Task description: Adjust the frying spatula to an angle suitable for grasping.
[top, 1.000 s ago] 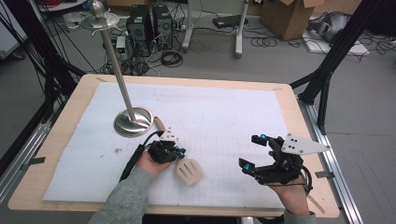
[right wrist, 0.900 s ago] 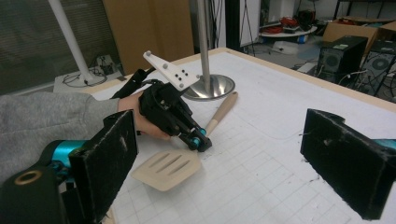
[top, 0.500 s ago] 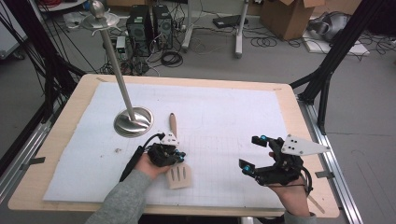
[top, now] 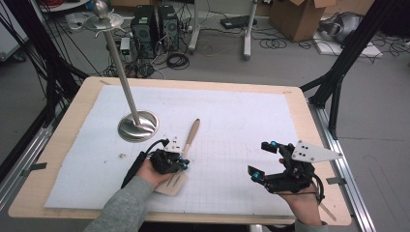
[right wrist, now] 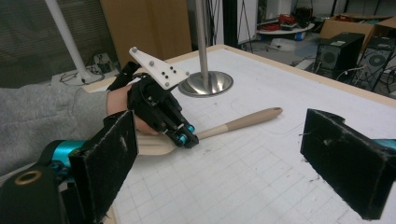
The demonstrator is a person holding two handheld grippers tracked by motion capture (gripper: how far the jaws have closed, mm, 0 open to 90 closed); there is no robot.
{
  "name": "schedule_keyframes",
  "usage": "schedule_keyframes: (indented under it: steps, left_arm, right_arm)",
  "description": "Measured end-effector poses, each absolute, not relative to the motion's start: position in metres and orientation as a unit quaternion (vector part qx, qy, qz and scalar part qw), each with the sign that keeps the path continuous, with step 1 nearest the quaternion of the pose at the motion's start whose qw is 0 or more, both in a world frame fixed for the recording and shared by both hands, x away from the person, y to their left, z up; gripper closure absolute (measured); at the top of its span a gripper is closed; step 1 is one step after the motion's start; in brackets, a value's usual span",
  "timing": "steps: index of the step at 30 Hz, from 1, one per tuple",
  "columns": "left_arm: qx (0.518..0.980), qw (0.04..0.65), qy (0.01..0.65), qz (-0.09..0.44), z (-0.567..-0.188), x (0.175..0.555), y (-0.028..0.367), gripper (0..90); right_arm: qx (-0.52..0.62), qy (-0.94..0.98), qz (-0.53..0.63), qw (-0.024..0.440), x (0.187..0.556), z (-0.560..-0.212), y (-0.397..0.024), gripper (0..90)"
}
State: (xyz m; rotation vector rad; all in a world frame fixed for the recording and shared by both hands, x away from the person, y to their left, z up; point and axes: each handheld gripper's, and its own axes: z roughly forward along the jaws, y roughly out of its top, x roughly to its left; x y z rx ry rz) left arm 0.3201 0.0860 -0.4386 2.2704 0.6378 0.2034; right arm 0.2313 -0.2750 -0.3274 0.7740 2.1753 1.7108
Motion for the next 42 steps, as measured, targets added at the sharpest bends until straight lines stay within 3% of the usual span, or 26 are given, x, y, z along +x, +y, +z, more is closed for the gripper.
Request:
schedule_keyframes:
  steps: [19, 42]
  left_arm:
    - [0.910, 0.336, 0.228, 0.081, -0.430, 0.320, 0.090, 90.0]
    - [0.907, 0.330, 0.248, 0.083, -0.425, 0.319, 0.100, 90.0]
  right_arm:
    - [0.267, 0.753, 0.586, 0.131, 0.233, -0.329, -0.273, 10.0]
    - [0.264, 0.757, 0.584, 0.128, 0.235, -0.329, -0.269, 10.1]
